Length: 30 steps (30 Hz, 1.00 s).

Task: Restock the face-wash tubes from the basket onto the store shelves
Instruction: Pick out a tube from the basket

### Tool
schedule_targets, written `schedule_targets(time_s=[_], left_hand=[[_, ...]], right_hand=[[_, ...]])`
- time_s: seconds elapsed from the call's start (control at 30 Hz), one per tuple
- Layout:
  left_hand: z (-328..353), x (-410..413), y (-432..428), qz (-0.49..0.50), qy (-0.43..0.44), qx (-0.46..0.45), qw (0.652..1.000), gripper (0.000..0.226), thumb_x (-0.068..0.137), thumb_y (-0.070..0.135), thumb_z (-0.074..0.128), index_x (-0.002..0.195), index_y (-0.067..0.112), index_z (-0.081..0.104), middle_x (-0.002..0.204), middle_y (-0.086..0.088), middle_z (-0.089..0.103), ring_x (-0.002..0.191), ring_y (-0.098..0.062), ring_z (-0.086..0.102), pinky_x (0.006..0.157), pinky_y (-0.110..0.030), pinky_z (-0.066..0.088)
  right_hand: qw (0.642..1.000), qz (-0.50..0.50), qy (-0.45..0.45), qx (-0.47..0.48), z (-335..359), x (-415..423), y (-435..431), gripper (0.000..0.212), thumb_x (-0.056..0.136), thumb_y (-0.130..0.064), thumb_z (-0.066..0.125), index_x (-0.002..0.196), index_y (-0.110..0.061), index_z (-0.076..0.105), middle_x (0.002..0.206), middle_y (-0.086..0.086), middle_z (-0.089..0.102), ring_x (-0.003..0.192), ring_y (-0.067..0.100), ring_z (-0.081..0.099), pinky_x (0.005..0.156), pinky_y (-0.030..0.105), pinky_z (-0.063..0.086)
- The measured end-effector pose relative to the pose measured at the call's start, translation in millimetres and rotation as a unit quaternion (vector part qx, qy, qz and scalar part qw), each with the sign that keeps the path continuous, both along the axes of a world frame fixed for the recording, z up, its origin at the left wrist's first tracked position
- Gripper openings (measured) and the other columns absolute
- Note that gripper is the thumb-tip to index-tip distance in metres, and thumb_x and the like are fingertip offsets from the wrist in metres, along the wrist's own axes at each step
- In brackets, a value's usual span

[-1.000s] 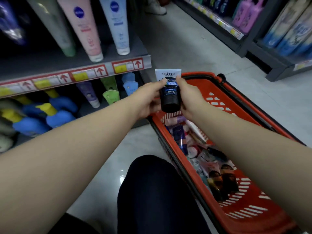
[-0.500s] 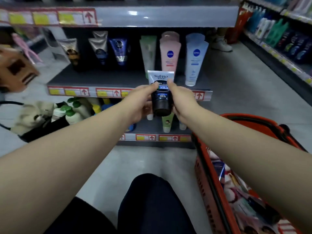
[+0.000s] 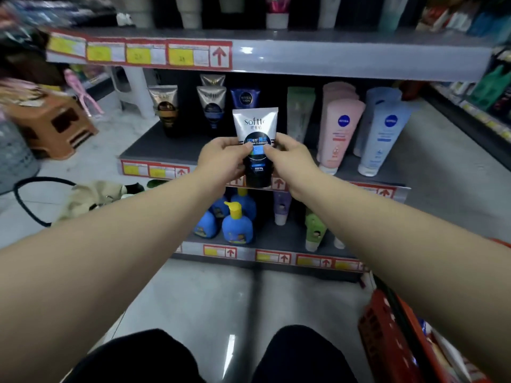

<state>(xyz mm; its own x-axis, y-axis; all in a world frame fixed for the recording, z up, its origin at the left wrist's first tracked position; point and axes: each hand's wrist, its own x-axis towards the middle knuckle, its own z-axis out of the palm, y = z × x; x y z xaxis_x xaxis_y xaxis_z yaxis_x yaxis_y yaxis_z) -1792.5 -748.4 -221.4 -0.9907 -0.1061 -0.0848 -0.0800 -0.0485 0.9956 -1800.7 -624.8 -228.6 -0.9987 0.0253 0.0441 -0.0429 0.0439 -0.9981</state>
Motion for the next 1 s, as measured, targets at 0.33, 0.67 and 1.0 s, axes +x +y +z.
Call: schedule_targets(time_s=[0.33, 0.67, 1.0], left_hand=[[-12.8, -73.1, -41.4, 0.014, 0.036, -0.014, 0.999, 0.012, 0.085, 0.009, 0.067, 0.094, 0.016, 0.062, 0.094, -0.005, 0.067, 0.102, -0.027, 0.066, 0.092, -0.047, 0.053], [-33.0, -116.1, -102.2, 0.028, 0.088, -0.036, 0.995, 0.024, 0.085, 0.007, 0.067, 0.109, 0.01, 0.063, 0.086, 0.001, 0.063, 0.084, -0.015, 0.061, 0.069, -0.025, 0.051], [-51.4, -153.9, -131.0, 0.025, 0.09, -0.031, 0.995, 0.031, 0.083, 0.005, 0.068, 0.113, 0.009, 0.061, 0.101, -0.007, 0.067, 0.099, -0.026, 0.066, 0.088, -0.041, 0.055]], right_hand=[[0.997, -0.07, -0.031, -0.005, -15.6, -67.4, -38.3, 0.038, 0.087, -0.007, 0.065, 0.123, -0.005, 0.055, 0.117, 0.012, 0.064, 0.107, 0.021, 0.063, 0.097, 0.036, 0.051], [0.995, -0.102, -0.008, -0.015, -28.7, -106.6, -104.4, 0.037, 0.084, -0.001, 0.066, 0.119, -0.005, 0.056, 0.114, 0.017, 0.064, 0.104, 0.027, 0.063, 0.084, 0.034, 0.055], [0.99, -0.141, 0.003, -0.01, -42.3, -139.1, -140.1, 0.035, 0.082, 0.0, 0.067, 0.116, -0.004, 0.059, 0.111, 0.017, 0.065, 0.103, 0.03, 0.064, 0.094, 0.045, 0.052]])
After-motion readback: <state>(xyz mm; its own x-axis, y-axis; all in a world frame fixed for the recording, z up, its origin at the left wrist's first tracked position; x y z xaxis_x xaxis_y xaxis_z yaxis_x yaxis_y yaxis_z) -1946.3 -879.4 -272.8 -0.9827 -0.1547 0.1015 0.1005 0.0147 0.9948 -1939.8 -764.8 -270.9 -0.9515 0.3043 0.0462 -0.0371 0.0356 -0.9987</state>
